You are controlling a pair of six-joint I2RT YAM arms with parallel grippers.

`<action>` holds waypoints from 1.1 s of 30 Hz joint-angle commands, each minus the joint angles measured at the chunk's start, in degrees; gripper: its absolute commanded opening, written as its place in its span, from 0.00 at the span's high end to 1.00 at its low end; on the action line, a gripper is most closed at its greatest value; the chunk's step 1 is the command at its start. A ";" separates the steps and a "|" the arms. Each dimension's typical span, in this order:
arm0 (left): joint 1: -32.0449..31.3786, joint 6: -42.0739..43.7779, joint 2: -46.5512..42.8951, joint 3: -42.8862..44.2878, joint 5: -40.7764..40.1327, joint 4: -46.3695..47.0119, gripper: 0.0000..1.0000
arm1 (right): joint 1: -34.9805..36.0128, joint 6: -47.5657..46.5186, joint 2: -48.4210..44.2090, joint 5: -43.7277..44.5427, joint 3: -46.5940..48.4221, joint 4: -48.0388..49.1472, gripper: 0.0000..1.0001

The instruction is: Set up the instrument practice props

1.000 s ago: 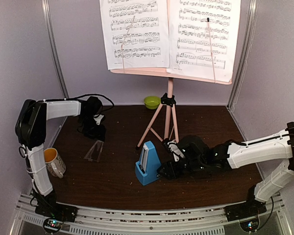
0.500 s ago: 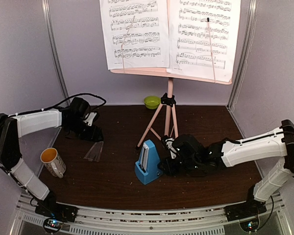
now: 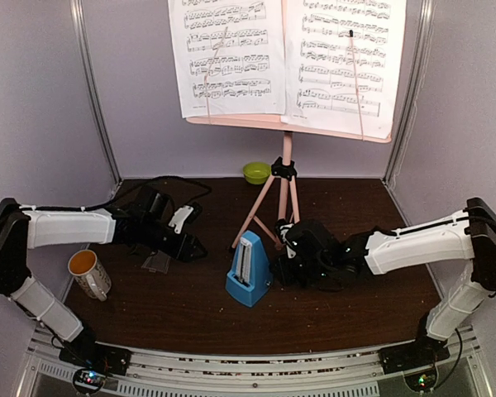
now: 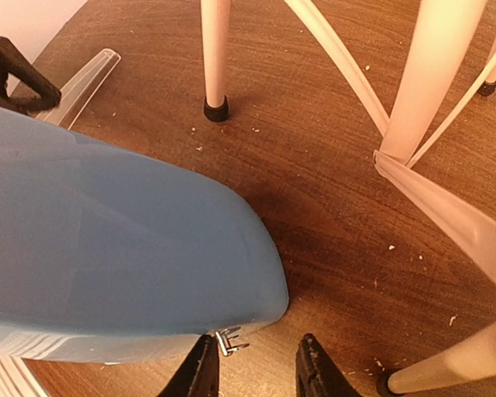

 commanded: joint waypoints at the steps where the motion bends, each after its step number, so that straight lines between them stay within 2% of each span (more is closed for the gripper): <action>1: -2.49 -2.06 3.60 0.37 2.56 6.99 0.52 | -0.29 -1.06 1.87 1.22 3.35 1.12 0.67; 13: -8.10 -1.90 8.53 -0.97 4.54 11.95 0.59 | -0.55 -3.77 6.22 -0.35 8.84 1.89 0.67; 19: -9.21 -0.80 6.94 -2.11 7.47 13.20 0.60 | -1.14 -4.40 0.99 -1.16 4.71 2.54 0.61; 23: -9.26 0.43 4.64 -3.34 10.97 14.21 0.60 | -1.19 -6.05 -4.30 -2.58 -0.09 4.14 0.48; 27: -8.58 0.84 2.79 -4.02 10.05 13.88 0.60 | -1.10 -7.78 -7.76 -6.82 -3.85 8.13 0.31; 33: -7.10 0.36 4.62 -3.12 9.22 15.04 0.60 | 0.32 -7.26 -7.79 -7.87 -1.95 11.63 0.09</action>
